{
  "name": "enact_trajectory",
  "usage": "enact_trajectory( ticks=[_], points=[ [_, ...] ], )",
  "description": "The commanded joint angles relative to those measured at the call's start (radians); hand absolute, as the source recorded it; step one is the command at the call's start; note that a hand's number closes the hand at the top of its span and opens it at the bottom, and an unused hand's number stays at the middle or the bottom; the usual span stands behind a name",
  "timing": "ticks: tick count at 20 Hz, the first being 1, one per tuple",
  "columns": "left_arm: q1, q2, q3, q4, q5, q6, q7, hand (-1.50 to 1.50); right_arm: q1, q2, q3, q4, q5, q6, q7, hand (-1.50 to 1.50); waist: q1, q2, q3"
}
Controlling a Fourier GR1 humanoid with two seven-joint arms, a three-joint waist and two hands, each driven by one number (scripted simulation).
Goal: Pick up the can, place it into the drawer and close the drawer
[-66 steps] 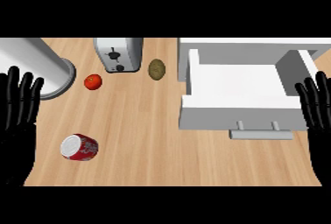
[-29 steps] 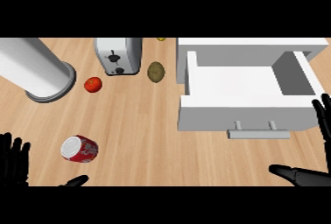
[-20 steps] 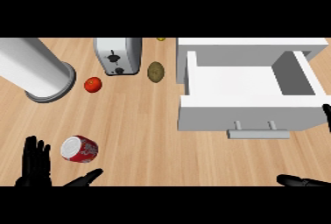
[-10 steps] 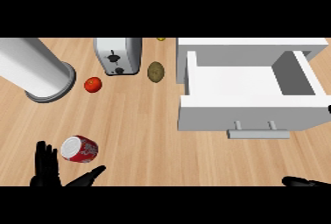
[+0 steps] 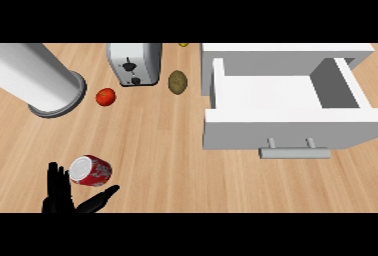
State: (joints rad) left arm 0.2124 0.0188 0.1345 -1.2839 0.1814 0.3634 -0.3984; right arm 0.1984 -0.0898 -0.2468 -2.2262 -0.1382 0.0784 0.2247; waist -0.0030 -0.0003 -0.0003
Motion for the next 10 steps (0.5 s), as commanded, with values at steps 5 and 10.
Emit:
enact_trajectory(
  ticks=[5, 10],
  points=[
    [-0.047, 0.047, 0.104, 0.178, 0.079, -0.091, -0.098, -1.5, -0.012, -0.019, -0.062, -0.004, -0.031, 0.029, 0.014, -1.5, 0.001, 0.0, 0.0],
    [-0.108, 0.012, 0.067, 0.205, 0.041, -0.033, -0.101, -1.5, -0.041, 0.026, -0.019, 0.016, 0.01, 0.019, 0.018, -1.5, 0.002, 0.0, 0.0]
  ],
)
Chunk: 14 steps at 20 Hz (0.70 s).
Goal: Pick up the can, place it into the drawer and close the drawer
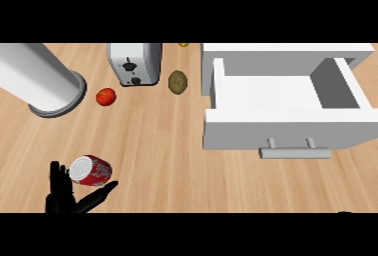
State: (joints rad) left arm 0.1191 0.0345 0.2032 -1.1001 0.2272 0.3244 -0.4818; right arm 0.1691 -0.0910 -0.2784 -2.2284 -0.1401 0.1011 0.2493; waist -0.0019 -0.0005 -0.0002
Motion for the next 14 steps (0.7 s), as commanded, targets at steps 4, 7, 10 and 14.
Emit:
enact_trajectory(
  ticks=[4, 7, 10, 14],
  points=[
    [-0.152, 0.038, 0.048, 0.239, 0.013, -0.052, -0.106, -1.5, -0.044, -0.026, -0.057, 0.1, -0.025, 0.036, -0.037, -1.5, -0.001, 0.001, 0.0],
    [-0.118, 0.037, 0.024, 0.181, 0.026, -0.09, -0.09, -1.5, -0.008, -0.003, -0.033, -0.034, -0.016, 0.022, 0.043, -1.5, 0.0, 0.0, 0.0],
    [-0.158, 0.068, 0.003, 0.214, 0.005, -0.132, -0.079, -1.5, -0.037, 0.029, 0.035, -0.028, 0.072, -0.015, 0.041, -1.5, 0.001, 0.0, 0.0],
    [-0.233, 0.081, 0.023, 0.288, 0.028, -0.168, -0.087, 1.5, -0.053, -0.034, -0.061, -0.09, -0.032, -0.007, 0.149, -1.5, -0.002, 0.0, 0.0]
  ],
)
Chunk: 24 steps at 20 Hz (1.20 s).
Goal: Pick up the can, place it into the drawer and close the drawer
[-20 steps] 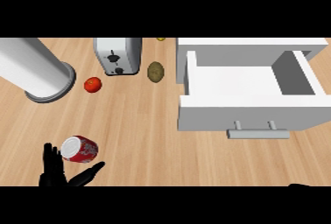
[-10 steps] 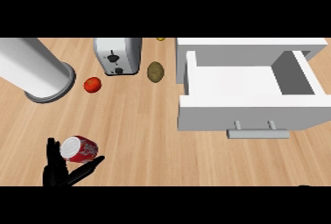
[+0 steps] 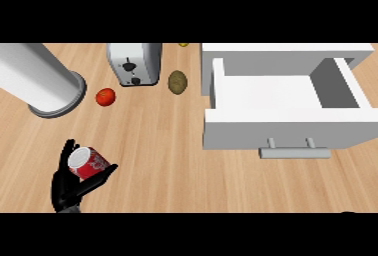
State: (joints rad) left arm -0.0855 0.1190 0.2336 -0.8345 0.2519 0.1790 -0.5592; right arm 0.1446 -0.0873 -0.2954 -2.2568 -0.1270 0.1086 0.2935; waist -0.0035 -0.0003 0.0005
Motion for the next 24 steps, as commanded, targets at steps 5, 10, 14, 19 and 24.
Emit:
enact_trajectory(
  ticks=[5, 10, 14, 19, 24],
  points=[
    [-0.125, -0.017, 0.014, 0.167, 0.022, -0.079, -0.091, 1.5, 0.036, 0.024, -0.035, 0.05, -0.03, 0.041, -0.091, -1.5, -0.005, 0.001, -0.001],
    [-0.148, 0.005, -0.005, 0.112, 0.021, -0.086, -0.057, 1.5, 0.023, 0.052, 0.025, 0.009, 0.081, 0.003, -0.075, -1.5, 0.0, 0.0, 0.0],
    [-0.257, -0.042, -0.067, 0.231, -0.044, -0.119, -0.111, 1.5, -0.005, 0.019, -0.007, -0.031, 0.016, 0.0, -0.008, -1.5, -0.015, 0.003, -0.002],
    [-0.436, -0.09, -0.105, 0.305, -0.072, -0.129, -0.057, 1.5, -0.134, -0.016, -0.018, 0.075, 0.043, -0.041, 0.013, -1.5, -0.011, 0.005, -0.002],
    [-0.542, -0.11, -0.098, 0.325, -0.06, -0.137, 0.002, 1.5, 0.01, 0.02, -0.011, -0.009, 0.037, 0.012, -0.048, -1.5, -0.013, 0.002, -0.001]
  ],
)
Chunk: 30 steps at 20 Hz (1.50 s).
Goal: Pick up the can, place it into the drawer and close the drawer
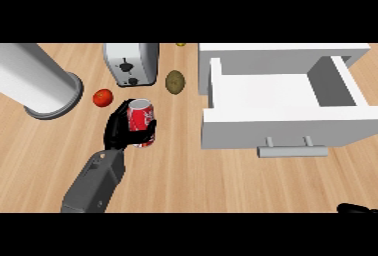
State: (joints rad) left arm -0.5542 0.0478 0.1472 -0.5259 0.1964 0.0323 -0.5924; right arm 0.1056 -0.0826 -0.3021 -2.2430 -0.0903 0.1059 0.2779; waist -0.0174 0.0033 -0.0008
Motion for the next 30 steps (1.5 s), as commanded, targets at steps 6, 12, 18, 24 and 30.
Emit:
enact_trajectory(
  ticks=[6, 12, 18, 24, 30],
  points=[
    [-0.118, 0.0, -0.071, -0.175, -0.03, 0.023, 0.222, 1.5, -0.032, 0.003, 0.008, -0.004, 0.034, -0.03, 0.022, -1.5, 0.019, -0.007, 0.001],
    [-0.164, -0.025, -0.137, -0.387, -0.05, 0.088, 0.456, 1.5, -0.009, -0.033, -0.049, -0.042, -0.021, -0.011, 0.071, -1.5, 0.021, -0.008, 0.001],
    [-0.297, -0.047, -0.176, -0.472, -0.016, 0.171, 0.626, 1.5, -0.05, -0.061, -0.094, 0.017, -0.06, 0.0, 0.044, -1.5, 0.014, -0.006, 0.001],
    [-0.44, -0.048, -0.23, -0.519, -0.043, 0.272, 0.782, 1.5, -0.075, -0.041, -0.032, -0.048, -0.006, -0.041, 0.122, -1.5, 0.01, -0.006, 0.001],
    [-0.637, -0.048, -0.252, -0.346, -0.017, 0.343, 0.785, 1.5, -0.007, 0.001, -0.011, -0.043, 0.025, -0.024, 0.048, -1.5, -0.009, 0.0, 0.001]
  ],
)
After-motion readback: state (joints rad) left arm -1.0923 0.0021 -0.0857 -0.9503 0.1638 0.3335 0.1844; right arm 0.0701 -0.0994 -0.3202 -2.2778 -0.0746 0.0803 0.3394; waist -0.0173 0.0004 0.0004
